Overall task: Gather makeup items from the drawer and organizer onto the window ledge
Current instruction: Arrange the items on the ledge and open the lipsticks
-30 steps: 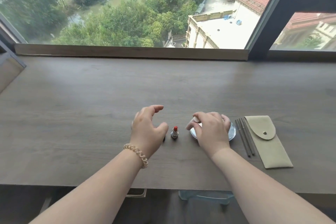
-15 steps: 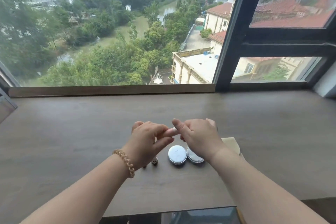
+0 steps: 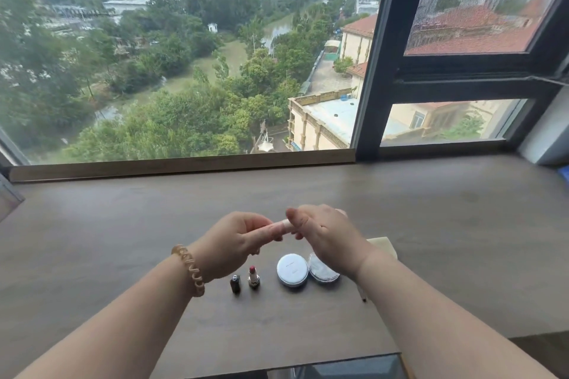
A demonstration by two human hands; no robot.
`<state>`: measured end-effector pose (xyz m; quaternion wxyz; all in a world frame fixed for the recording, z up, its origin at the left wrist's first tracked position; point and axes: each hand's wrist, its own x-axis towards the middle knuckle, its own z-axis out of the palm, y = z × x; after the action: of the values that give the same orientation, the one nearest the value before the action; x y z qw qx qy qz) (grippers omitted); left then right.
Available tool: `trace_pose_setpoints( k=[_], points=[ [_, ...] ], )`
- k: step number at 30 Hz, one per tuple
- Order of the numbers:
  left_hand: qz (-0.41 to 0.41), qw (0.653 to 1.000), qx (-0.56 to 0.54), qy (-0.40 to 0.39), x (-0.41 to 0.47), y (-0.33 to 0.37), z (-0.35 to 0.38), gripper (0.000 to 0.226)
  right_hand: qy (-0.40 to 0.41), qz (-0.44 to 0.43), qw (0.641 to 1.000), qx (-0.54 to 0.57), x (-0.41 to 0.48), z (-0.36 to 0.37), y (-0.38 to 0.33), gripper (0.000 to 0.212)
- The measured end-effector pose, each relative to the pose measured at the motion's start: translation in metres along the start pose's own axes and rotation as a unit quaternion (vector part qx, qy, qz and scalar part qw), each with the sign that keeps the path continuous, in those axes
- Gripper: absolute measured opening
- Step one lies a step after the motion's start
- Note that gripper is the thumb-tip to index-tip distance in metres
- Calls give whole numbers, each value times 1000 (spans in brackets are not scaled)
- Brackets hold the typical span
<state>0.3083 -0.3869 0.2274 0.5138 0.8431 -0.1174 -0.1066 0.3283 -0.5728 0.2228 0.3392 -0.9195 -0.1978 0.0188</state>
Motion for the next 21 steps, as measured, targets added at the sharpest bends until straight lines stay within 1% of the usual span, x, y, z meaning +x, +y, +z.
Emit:
trace_pose_setpoints(
  k=[1, 2, 4, 5, 6, 7, 8, 10, 11, 12, 15, 16, 17, 19, 20, 21],
  points=[
    [0, 1000, 7, 1, 0, 0, 0, 52, -15, 10, 1000, -13, 0, -1, 1, 70],
    [-1, 1000, 12, 2, 0, 0, -1, 56, -23, 15, 1000, 1, 0, -1, 2, 62],
    [-3, 1000, 19, 4, -1, 2, -2, 54, -31, 12, 997, 75, -3, -3, 6, 28],
    [-6, 1000, 15, 3, -1, 2, -3, 48, -38, 5, 994, 101, -5, -5, 7, 17],
    [-11, 1000, 6, 1, -2, 3, -3, 41, -44, 2, 993, 110, -5, -6, 8, 18],
    [-13, 1000, 0, -2, -2, 4, -3, 35, -45, 6, 993, 109, -5, -6, 8, 23],
    [-13, 1000, -3, -5, -2, 5, -2, 32, -39, 15, 994, 105, -4, -6, 7, 34],
    [-14, 1000, -4, -4, -1, 8, 2, 34, -23, 20, 996, 79, -1, -3, 6, 55],
    [-14, 1000, -5, -2, -1, 9, 3, 36, -15, 17, 997, 72, -2, -3, 5, 57],
    [-14, 1000, -9, 0, -1, 10, 3, 38, -11, 10, 997, 75, -2, -4, 4, 54],
    [-11, 1000, -27, 7, -2, 8, 2, 45, -16, 13, 993, 117, -5, -7, 4, 31],
    [-13, 999, -29, 10, -2, 7, 1, 44, -21, 20, 992, 120, -6, -6, 4, 28],
    [-16, 999, -27, 13, -2, 6, 1, 41, -28, 28, 993, 113, -5, -6, 4, 32],
    [-18, 1000, -16, 20, -2, 4, 3, 36, -42, 40, 994, 93, -4, -3, 4, 49],
    [-17, 1000, -13, 22, -2, 4, 3, 35, -44, 42, 994, 88, -5, -3, 3, 50],
    [-16, 1000, -14, 21, -2, 3, 4, 37, -45, 41, 994, 91, -5, -4, 3, 45]
  ],
)
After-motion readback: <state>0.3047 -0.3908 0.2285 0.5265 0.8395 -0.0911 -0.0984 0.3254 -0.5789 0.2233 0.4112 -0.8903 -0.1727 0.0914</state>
